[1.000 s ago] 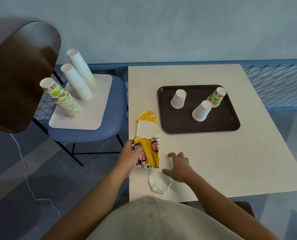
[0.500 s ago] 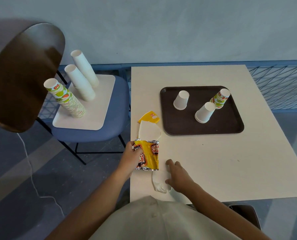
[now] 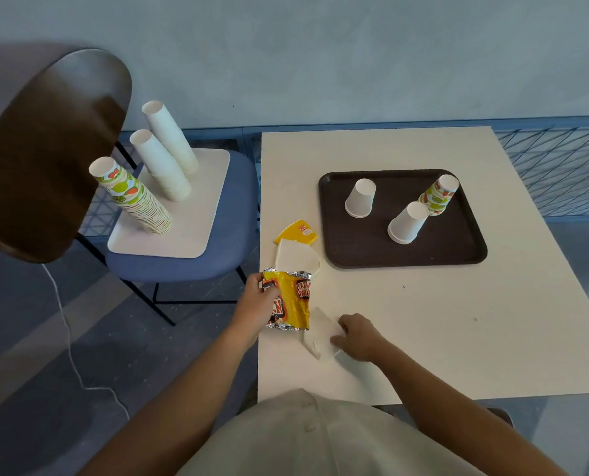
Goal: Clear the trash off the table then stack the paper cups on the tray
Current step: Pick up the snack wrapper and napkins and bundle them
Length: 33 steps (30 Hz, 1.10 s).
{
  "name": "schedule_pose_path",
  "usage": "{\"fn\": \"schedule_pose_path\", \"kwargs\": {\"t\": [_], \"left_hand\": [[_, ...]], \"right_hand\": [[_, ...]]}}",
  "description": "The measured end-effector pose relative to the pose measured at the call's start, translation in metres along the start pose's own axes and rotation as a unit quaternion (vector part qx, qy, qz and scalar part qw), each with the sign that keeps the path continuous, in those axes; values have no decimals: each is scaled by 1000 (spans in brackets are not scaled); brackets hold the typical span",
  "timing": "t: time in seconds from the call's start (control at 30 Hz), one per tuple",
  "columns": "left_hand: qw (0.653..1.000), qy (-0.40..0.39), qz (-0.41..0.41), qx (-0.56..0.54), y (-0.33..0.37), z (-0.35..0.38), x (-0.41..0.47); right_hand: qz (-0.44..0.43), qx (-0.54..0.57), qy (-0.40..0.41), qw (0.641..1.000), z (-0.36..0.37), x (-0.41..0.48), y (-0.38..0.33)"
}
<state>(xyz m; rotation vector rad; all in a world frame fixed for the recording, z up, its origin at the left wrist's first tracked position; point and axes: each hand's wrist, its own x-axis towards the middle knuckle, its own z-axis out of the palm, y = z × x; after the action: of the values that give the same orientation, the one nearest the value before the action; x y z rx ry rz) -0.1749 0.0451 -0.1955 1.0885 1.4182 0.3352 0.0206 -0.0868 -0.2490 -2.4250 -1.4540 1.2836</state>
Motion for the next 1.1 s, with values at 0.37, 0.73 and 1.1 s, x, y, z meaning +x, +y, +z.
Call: {"fn": "schedule_pose_path", "kwargs": {"t": [0.37, 0.73, 1.1], "left_hand": [[998, 30, 1, -50, 11, -2, 7], [993, 15, -24, -116, 23, 1, 4], [992, -5, 28, -126, 27, -4, -2]], "right_hand": [[-6, 296, 223, 929, -65, -6, -20], [-153, 288, 94, 941, -70, 9, -77], [-178, 154, 117, 965, -63, 28, -98]]}}
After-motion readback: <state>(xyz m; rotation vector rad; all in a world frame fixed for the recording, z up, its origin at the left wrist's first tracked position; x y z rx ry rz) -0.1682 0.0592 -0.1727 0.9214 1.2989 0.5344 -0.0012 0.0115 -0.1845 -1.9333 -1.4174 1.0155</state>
